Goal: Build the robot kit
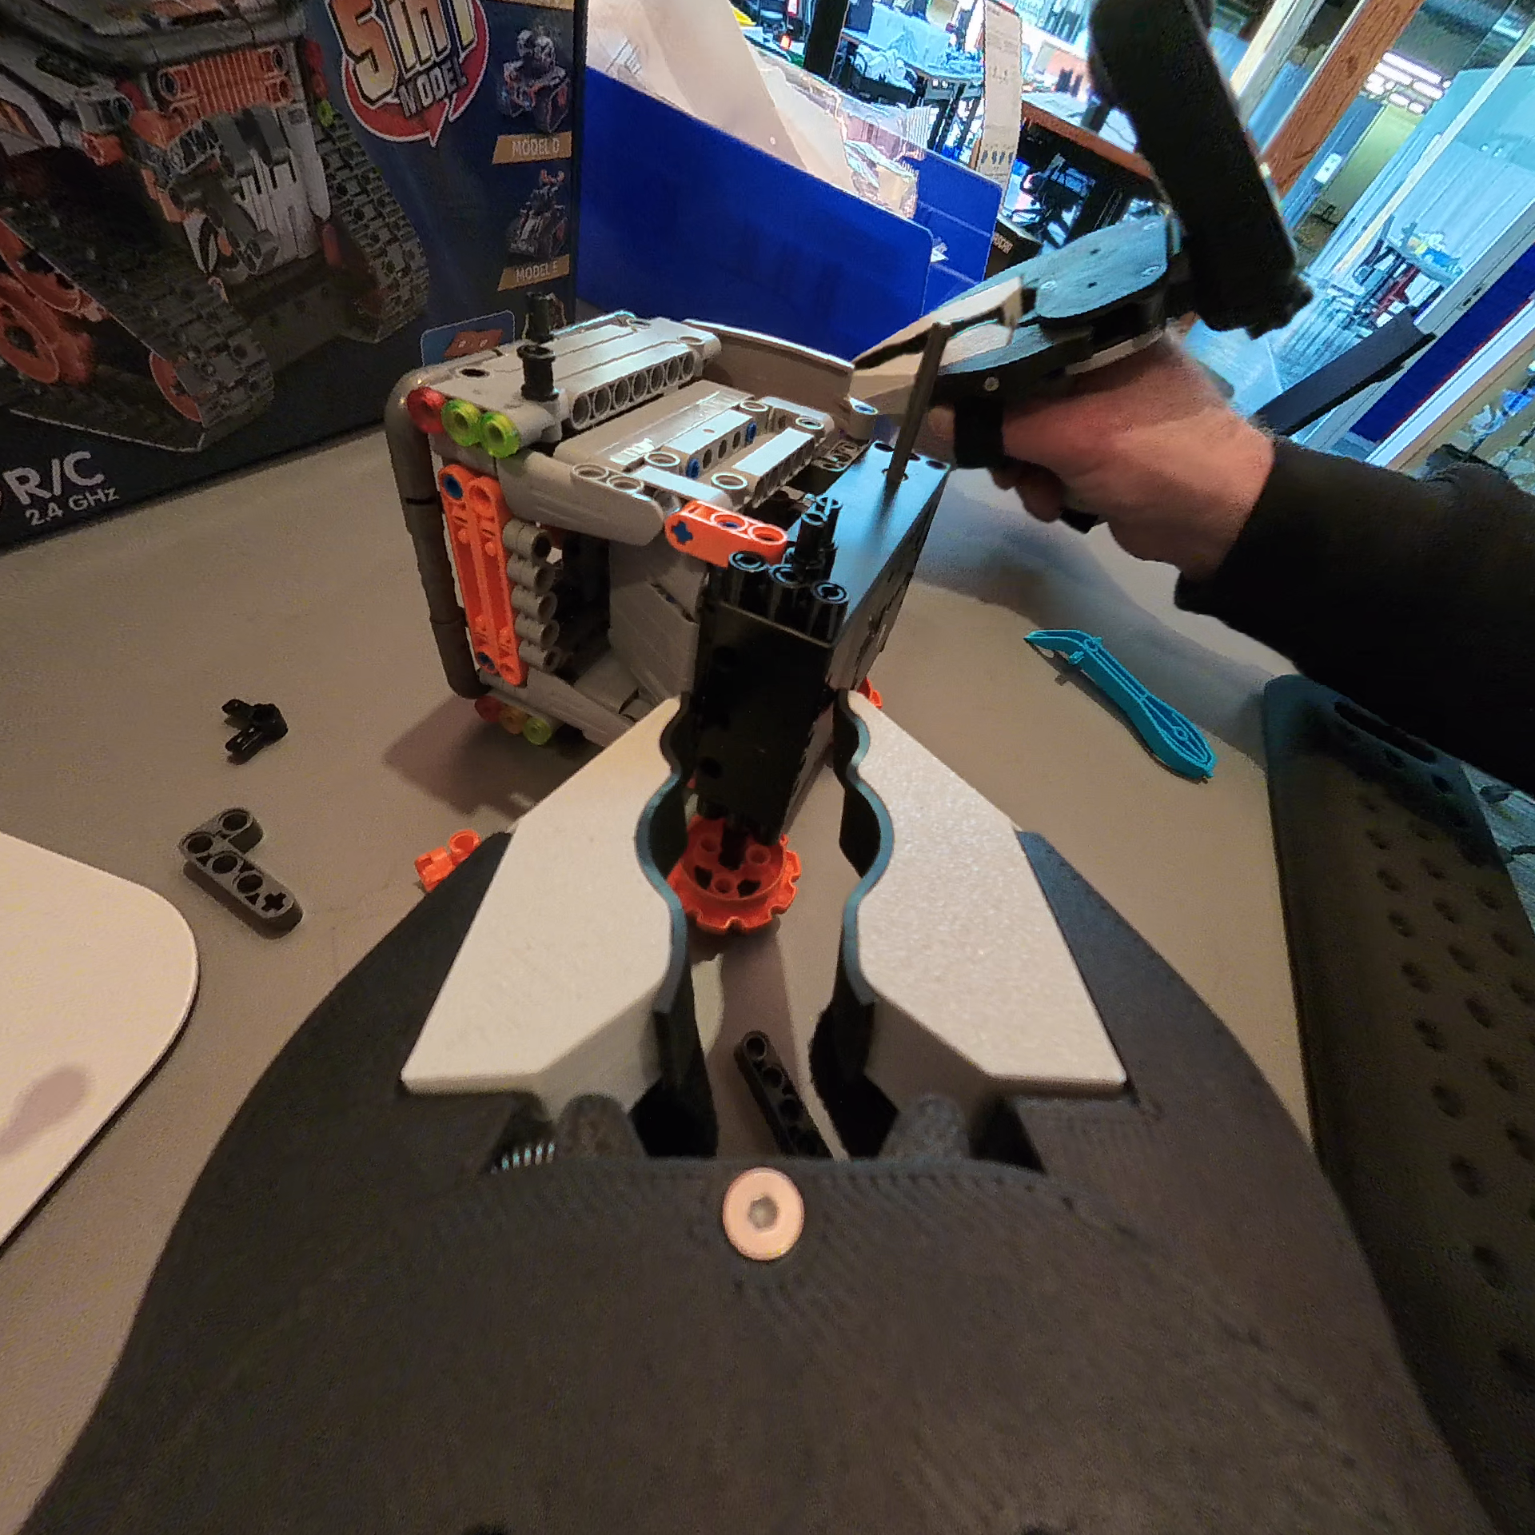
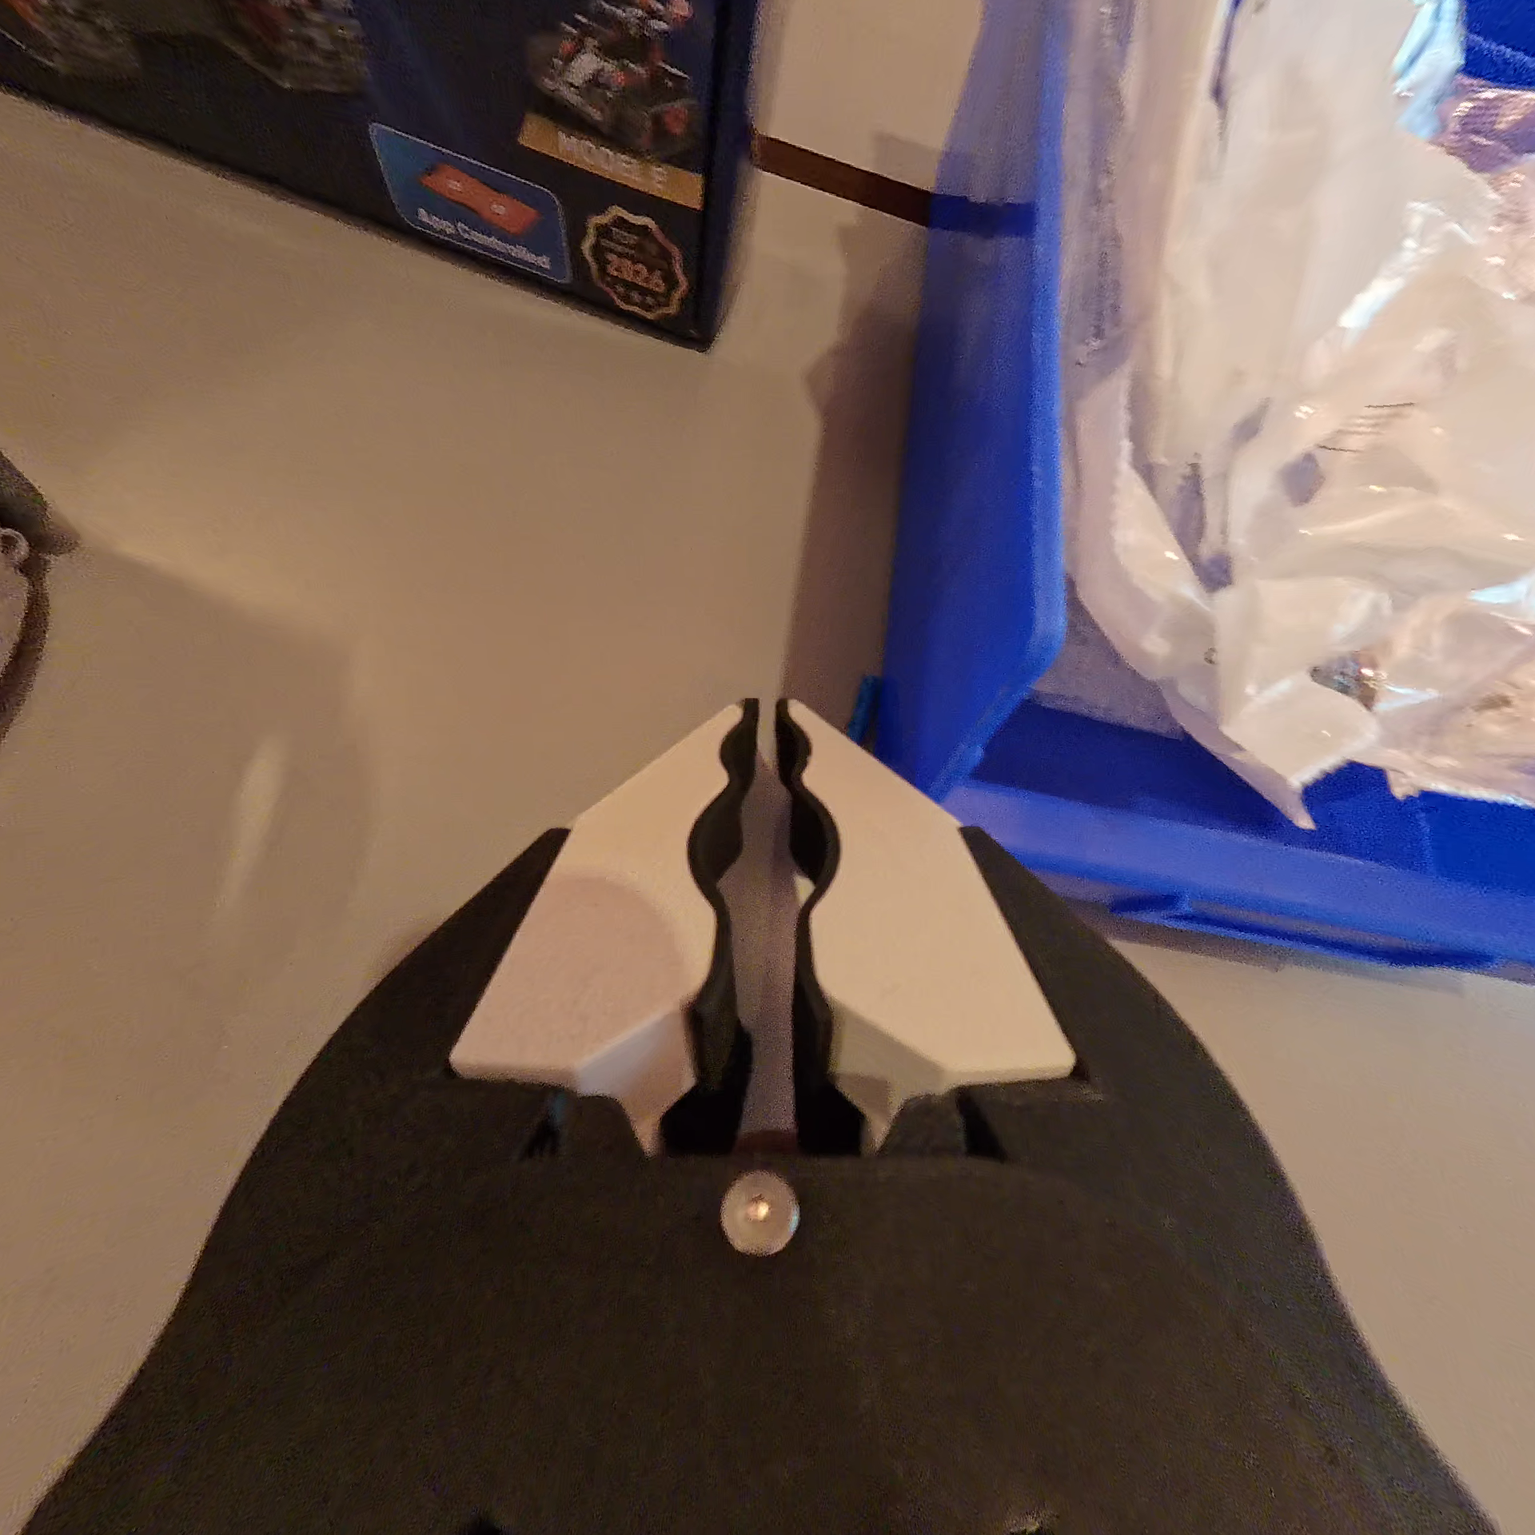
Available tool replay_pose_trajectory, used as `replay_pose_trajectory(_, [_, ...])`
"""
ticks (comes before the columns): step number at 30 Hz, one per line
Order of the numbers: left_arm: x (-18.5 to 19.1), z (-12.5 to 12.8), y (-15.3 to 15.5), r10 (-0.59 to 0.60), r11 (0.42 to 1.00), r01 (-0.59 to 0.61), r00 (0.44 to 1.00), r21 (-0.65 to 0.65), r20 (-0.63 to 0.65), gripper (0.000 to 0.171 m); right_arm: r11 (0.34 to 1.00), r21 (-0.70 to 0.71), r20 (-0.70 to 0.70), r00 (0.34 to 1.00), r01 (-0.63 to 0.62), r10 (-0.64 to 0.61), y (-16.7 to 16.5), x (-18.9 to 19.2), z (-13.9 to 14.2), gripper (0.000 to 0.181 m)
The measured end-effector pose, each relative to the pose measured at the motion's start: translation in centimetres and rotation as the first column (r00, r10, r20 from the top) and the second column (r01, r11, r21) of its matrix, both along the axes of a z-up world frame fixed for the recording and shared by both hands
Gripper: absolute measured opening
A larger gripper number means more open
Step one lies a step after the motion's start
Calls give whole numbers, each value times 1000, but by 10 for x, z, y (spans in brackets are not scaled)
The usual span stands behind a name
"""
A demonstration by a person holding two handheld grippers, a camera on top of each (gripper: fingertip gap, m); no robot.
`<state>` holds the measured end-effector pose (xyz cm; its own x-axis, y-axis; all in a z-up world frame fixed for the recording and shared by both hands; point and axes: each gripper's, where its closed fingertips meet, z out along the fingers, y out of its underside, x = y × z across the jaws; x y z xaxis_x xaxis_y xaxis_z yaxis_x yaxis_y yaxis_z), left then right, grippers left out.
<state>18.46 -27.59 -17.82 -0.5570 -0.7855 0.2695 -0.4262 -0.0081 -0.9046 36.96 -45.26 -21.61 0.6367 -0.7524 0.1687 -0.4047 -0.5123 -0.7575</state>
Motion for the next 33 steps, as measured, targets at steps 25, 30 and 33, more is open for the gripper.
replay_pose_trajectory(25, [0,0,-1,0,1000,0,1000,-9,-5,31,994,-40,-55,993,101,-103,-19,29,-23,2])
replay_pose_trajectory(30, [0,0,0,0,1000,0,1000,-7,-6,31,999,25,-151,988,30,-26,-8,11,-23,2])
replay_pose_trajectory(33, [0,0,0,-1,1000,1,1000,-10,-8,31,998,48,-193,980,-42,51,5,-15,-23,1])
